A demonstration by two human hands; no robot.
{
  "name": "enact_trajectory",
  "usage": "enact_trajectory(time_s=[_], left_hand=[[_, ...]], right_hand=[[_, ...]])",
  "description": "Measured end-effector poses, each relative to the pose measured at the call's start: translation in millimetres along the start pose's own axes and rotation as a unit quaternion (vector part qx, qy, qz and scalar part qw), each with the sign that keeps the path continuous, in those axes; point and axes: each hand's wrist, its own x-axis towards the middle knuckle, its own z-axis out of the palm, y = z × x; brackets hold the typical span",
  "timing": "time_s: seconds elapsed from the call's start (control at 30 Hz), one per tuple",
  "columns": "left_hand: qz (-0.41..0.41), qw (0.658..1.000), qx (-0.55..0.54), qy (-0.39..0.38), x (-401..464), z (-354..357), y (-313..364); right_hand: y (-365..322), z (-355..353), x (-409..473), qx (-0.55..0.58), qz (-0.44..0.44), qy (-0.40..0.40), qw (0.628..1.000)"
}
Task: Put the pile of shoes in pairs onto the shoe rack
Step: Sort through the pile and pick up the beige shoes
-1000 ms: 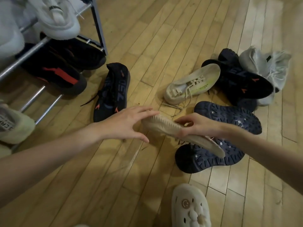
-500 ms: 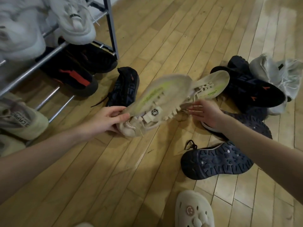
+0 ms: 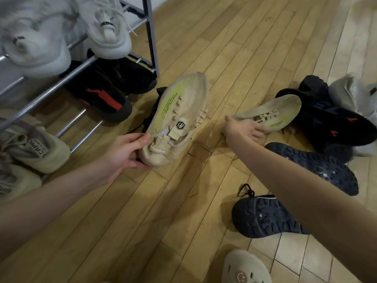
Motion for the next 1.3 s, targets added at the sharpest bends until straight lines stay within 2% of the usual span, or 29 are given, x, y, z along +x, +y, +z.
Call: enact_trajectory(time_s=[0.1, 0.27, 0.4, 0.53, 0.73, 0.87, 0.97, 1.1, 1.3], left_hand=[[0.006, 1.000, -0.002, 0.007, -3.7, -0.6, 2.5], [0.009, 0.999, 0.012, 0.048, -19.1, -7.3, 5.7], [0.040, 0.993, 0.039, 0.107, -52.8, -22.5, 7.8], [0.119, 0.973, 0.071, 0.183, -98.2, -28.3, 7.7], [0.170, 0.930, 0.021, 0.326, -158.7, -37.6, -9.4], [0.177, 0.875, -0.027, 0.449, -184.6, -51.7, -17.6], [0.153, 0.860, -0.067, 0.481, -198.8, -66.0, -18.2], [0.143, 0.844, -0.121, 0.503, -203.1, -76.5, -5.7], [0.150, 0.807, -0.239, 0.519, -185.8, -97.6, 16.3]], right_hand=[[5.5, 5.0, -6.1, 0.036, -0.028, 0.004, 0.999], [38.3, -4.0, -60.7, 0.091, -0.190, -0.108, 0.972], [62.8, -18.5, -106.7, 0.073, -0.368, -0.194, 0.906], [70.6, -24.0, -135.2, 0.052, -0.465, -0.263, 0.844], [86.5, -3.2, -177.9, 0.019, -0.591, -0.342, 0.730], [93.6, 11.1, -203.5, -0.002, -0.614, -0.417, 0.670], [89.7, 17.7, -227.3, -0.008, -0.619, -0.464, 0.633], [67.9, 31.7, -264.6, 0.025, -0.634, -0.457, 0.623], [13.9, 60.2, -313.5, 0.011, -0.641, -0.445, 0.625]])
